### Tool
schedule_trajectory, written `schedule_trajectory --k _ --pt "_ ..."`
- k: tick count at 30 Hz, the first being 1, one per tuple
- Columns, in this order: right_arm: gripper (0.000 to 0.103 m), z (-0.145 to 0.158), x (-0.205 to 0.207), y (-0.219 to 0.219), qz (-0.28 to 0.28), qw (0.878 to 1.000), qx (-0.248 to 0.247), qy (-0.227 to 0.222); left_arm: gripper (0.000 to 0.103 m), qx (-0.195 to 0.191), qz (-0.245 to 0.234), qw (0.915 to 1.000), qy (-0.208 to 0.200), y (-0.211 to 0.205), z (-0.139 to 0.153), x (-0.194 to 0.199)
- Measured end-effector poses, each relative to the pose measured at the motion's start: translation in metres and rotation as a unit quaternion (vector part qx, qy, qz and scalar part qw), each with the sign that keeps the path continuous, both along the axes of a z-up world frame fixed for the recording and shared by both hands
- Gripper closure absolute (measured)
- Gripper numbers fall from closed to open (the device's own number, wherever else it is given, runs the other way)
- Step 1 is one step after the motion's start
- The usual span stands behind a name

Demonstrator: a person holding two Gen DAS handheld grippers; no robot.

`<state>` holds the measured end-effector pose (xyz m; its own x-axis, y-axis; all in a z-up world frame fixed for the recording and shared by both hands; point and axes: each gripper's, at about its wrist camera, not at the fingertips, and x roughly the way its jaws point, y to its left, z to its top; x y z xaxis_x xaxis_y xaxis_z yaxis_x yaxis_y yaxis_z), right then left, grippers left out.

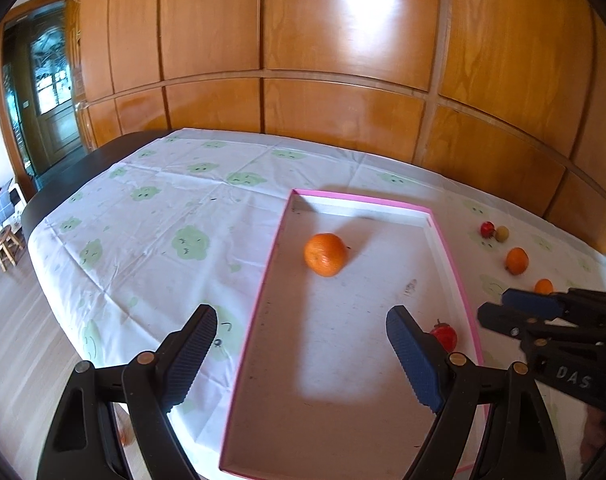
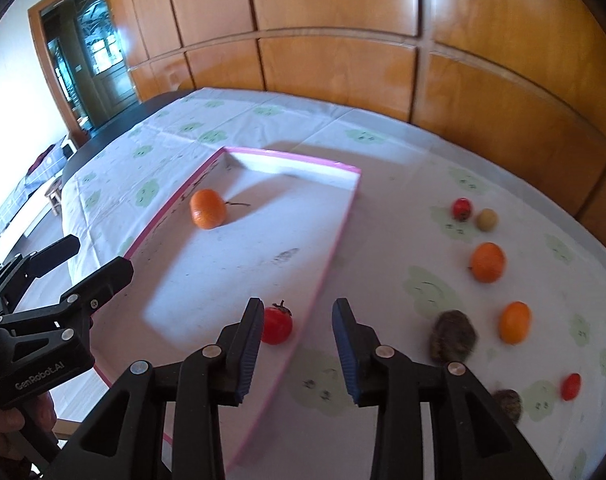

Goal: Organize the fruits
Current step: 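Reach to the small red fruit and grasp it with the left tool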

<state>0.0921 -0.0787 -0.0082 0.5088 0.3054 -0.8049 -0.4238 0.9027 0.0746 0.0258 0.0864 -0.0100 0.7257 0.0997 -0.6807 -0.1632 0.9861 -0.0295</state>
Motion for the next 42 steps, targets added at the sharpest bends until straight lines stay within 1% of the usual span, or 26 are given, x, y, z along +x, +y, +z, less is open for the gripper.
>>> schedule_trajectory --k 10,15,19,21,23,24,25,28,31,34,39,42 --pt "0.067 0.025 -0.013 -0.057 -0.048 0.998 -0.018 -0.042 0.016 0.012 -0.033 0.9994 0.001 -0.023 0.003 -0.003" --pt "0.067 0.043 -0.017 -0.097 -0.092 0.993 -0.021 -0.071 0.016 0.018 -0.05 0.9986 0.001 -0.033 0.005 -0.004" --pt "0.067 0.06 -0.023 -0.128 -0.128 0.985 -0.03 -0.108 0.016 0.022 -0.06 0.998 0.002 -0.041 0.006 -0.005" --pt "0.067 0.069 -0.028 -0.142 -0.152 0.979 -0.034 -0.134 0.016 0.024 -0.064 0.9976 0.002 -0.045 0.006 -0.005" --pt "0.061 0.075 -0.03 -0.157 -0.188 0.969 -0.047 -0.151 0.016 0.026 -0.07 0.9972 0.001 -0.05 0.007 -0.005" --pt "0.05 0.075 -0.029 -0.163 -0.204 0.965 -0.059 -0.151 0.016 0.027 -0.073 0.997 0.001 -0.051 0.007 -0.005" --pt "0.048 0.074 -0.028 -0.17 -0.217 0.963 -0.068 -0.148 0.016 0.028 -0.077 0.9967 0.001 -0.054 0.007 -0.005" --pt "0.048 0.069 -0.022 -0.196 -0.23 0.964 -0.051 -0.12 0.016 0.027 -0.087 0.9958 0.003 -0.061 0.007 -0.004" --pt "0.048 0.065 -0.017 -0.216 -0.244 0.963 -0.049 -0.103 0.016 0.028 -0.101 0.9945 0.004 -0.068 0.008 -0.003" --pt "0.048 0.055 -0.012 -0.241 -0.265 0.96 -0.035 -0.081 0.016 0.024 -0.114 0.9931 0.009 -0.075 0.008 0.0" --pt "0.045 0.032 -0.009 -0.264 -0.289 0.956 -0.024 -0.054 0.016 0.016 -0.132 0.9909 0.025 -0.085 0.007 0.01" --pt "0.045 0.022 -0.005 -0.276 -0.305 0.952 -0.002 -0.031 0.016 0.008 -0.139 0.9898 0.031 -0.088 0.007 0.016"
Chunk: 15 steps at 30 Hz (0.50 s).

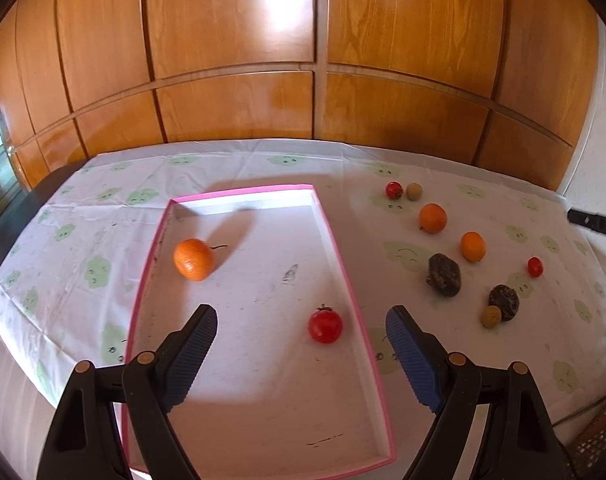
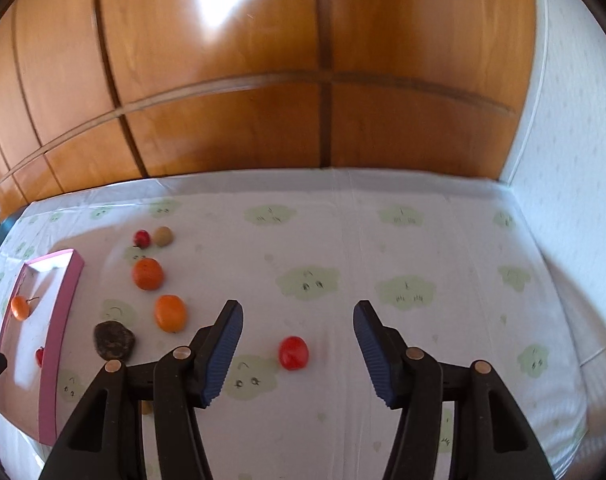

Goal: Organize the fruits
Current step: 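Reach to the small red fruit and grasp it with the left tool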

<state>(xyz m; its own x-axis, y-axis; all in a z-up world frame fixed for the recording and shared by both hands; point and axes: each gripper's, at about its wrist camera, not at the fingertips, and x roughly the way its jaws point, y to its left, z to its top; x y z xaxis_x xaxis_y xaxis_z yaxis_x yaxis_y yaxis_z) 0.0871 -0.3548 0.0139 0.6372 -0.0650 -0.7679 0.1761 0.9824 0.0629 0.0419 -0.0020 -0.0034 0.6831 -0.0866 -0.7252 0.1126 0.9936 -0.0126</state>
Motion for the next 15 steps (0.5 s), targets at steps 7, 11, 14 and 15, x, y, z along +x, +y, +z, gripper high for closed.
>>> schedule_trajectory --k 7,11,14,15 --pt "0.045 0.001 -0.001 -0.02 -0.033 0.998 0.058 -0.008 0.018 -0.021 -0.017 0.9992 0.029 -0.012 -0.004 0.019" --pt "0.045 0.002 -0.001 -0.024 -0.041 0.997 0.067 -0.012 0.02 -0.028 -0.031 0.9985 0.037 -0.024 -0.002 0.032" --pt "0.045 0.002 0.0 -0.024 -0.042 0.997 0.068 -0.014 0.026 -0.03 -0.043 0.998 0.036 -0.033 0.003 0.044" --pt "0.045 0.002 -0.001 -0.024 -0.042 0.997 0.069 -0.015 0.03 -0.031 -0.046 0.9978 0.036 -0.036 0.004 0.048"
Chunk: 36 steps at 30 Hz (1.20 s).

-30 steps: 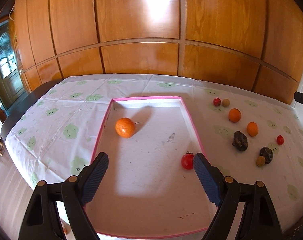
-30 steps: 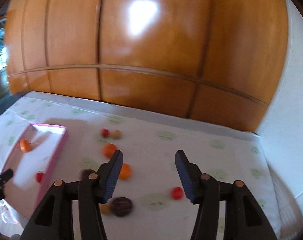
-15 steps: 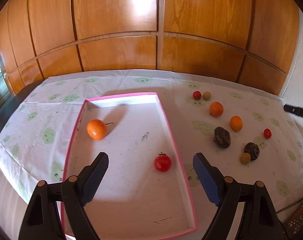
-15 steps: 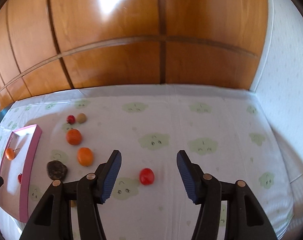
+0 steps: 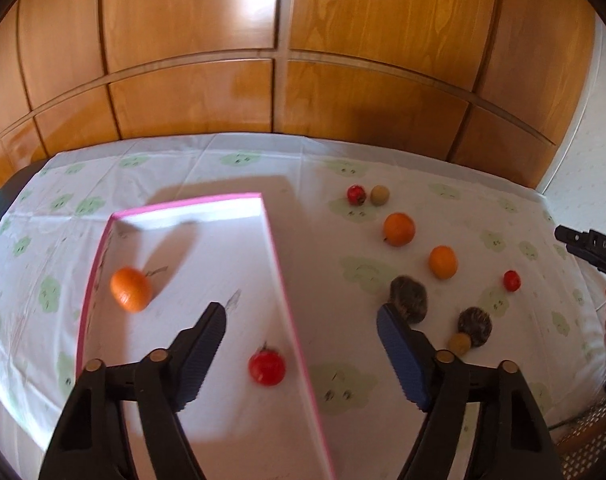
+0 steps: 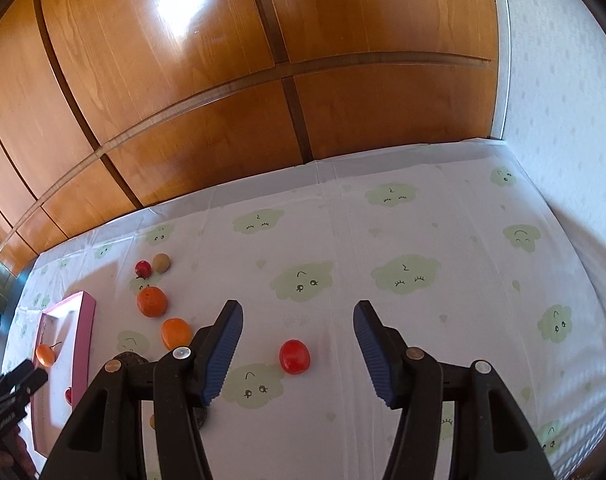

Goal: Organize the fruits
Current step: 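Reach to the small red fruit and grasp it with the left tool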

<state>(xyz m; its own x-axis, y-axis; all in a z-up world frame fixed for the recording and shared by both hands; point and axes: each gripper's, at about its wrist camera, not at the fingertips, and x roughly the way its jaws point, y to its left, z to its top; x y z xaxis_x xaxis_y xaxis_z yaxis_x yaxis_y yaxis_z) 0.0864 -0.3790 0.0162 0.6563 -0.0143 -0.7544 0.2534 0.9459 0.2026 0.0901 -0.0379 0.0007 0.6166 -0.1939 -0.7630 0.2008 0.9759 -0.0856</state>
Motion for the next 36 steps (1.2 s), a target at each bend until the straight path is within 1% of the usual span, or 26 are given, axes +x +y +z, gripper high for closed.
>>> schedule_trajectory --k 2,4,6,9,12,15,19,20,22,23,28,33,36 --pt "0.045 0.0 0.0 -0.001 0.0 1.0 0.003 -0.001 0.038 -0.007 -0.01 0.9999 0.004 -0.006 0.002 0.011" --pt "0.045 0.001 -0.001 -0.001 0.001 1.0 0.005 -0.001 0.05 -0.02 -0.017 0.9995 0.016 -0.009 0.003 0.024" --pt "0.045 0.0 -0.001 -0.001 0.002 1.0 0.007 0.0 0.056 -0.036 -0.019 0.9988 0.029 -0.012 0.003 0.037" --pt "0.045 -0.001 0.001 0.001 0.004 1.0 0.004 0.004 0.059 -0.05 -0.021 0.9977 0.041 -0.02 0.002 0.056" --pt "0.045 -0.001 0.002 0.001 0.003 1.0 -0.003 0.004 0.059 -0.065 -0.018 0.9962 0.054 -0.027 0.0 0.079" --pt "0.045 -0.002 0.003 0.0 0.0 1.0 0.002 0.007 0.059 -0.083 -0.013 0.9942 0.068 -0.033 -0.002 0.102" --pt "0.045 -0.005 0.005 -0.002 -0.002 1.0 0.008 0.014 0.062 -0.09 -0.013 0.9918 0.09 -0.047 -0.013 0.133" --pt "0.045 -0.006 0.005 -0.002 -0.002 1.0 0.009 0.016 0.062 -0.089 -0.012 0.9915 0.094 -0.051 -0.016 0.139" --pt "0.045 -0.007 0.007 -0.001 0.002 1.0 0.01 0.018 0.068 -0.091 -0.008 0.9905 0.103 -0.058 -0.022 0.154" --pt "0.045 -0.008 0.007 -0.001 0.003 1.0 0.01 0.019 0.07 -0.093 -0.007 0.9901 0.104 -0.061 -0.024 0.16" --pt "0.045 -0.011 0.009 0.001 0.01 1.0 0.011 0.027 0.077 -0.093 -0.006 0.9907 0.099 -0.076 -0.033 0.185" --pt "0.045 -0.012 0.01 0.0 0.007 0.999 0.017 0.032 0.078 -0.08 -0.012 0.9912 0.104 -0.093 -0.046 0.205" --pt "0.045 -0.014 0.01 -0.002 0.004 0.999 0.019 0.036 0.078 -0.063 -0.01 0.9913 0.115 -0.101 -0.057 0.214"
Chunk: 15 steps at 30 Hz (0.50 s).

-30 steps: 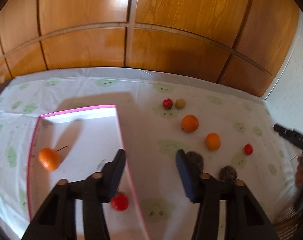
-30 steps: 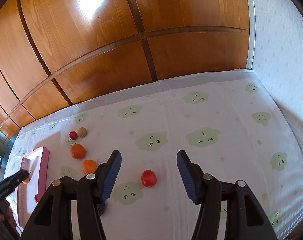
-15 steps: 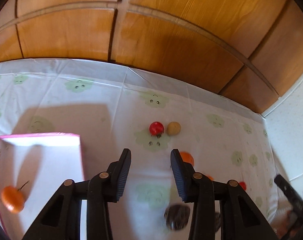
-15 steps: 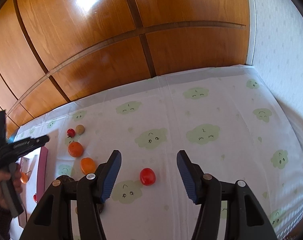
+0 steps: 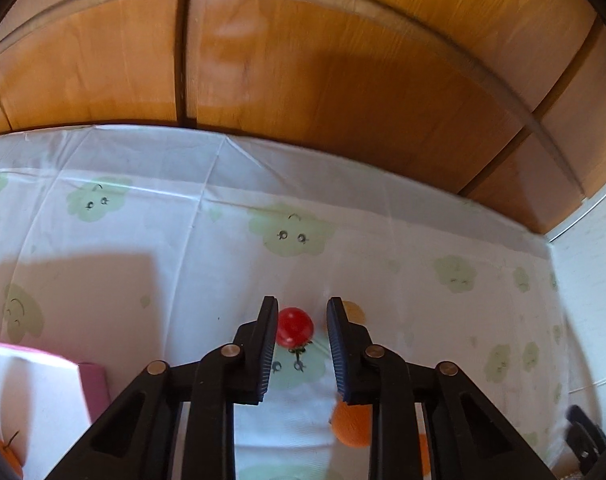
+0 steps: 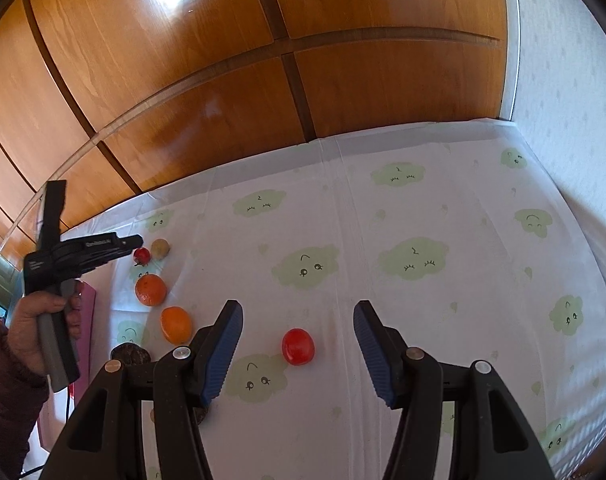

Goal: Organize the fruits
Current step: 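Reach to the small red fruit and grasp it with the left tool, then lift the small red fruit with the left tool while the right tool grasps the dark brown fruit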

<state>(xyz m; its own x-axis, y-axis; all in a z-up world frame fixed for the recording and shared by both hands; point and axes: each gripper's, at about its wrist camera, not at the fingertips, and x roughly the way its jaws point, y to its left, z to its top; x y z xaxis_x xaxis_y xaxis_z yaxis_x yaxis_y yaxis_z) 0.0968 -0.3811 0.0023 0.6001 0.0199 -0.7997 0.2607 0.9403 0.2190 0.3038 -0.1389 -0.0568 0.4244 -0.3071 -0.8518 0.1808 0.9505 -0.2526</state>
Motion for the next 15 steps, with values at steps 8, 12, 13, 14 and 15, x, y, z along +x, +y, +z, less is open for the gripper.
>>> schedule_trajectory --k 8,12,13,14,15 --pt "0.045 -0.002 0.001 -0.002 -0.009 1.0 -0.007 0.006 0.078 0.001 -0.013 0.9999 0.006 -0.001 -0.02 -0.002" --pt "0.045 -0.003 0.001 -0.004 -0.015 1.0 -0.011 0.009 0.078 0.009 -0.024 0.9997 -0.002 0.002 -0.02 -0.014" --pt "0.045 -0.003 0.001 -0.004 -0.017 1.0 -0.013 0.009 0.079 0.008 -0.026 0.9996 -0.002 0.005 -0.02 -0.017" --pt "0.045 -0.003 0.001 -0.005 -0.02 1.0 -0.014 0.01 0.079 0.008 -0.027 0.9996 -0.002 0.006 -0.018 -0.021" --pt "0.045 -0.003 0.001 -0.006 -0.022 1.0 -0.014 0.01 0.079 0.01 -0.028 0.9996 -0.005 0.009 -0.017 -0.025"
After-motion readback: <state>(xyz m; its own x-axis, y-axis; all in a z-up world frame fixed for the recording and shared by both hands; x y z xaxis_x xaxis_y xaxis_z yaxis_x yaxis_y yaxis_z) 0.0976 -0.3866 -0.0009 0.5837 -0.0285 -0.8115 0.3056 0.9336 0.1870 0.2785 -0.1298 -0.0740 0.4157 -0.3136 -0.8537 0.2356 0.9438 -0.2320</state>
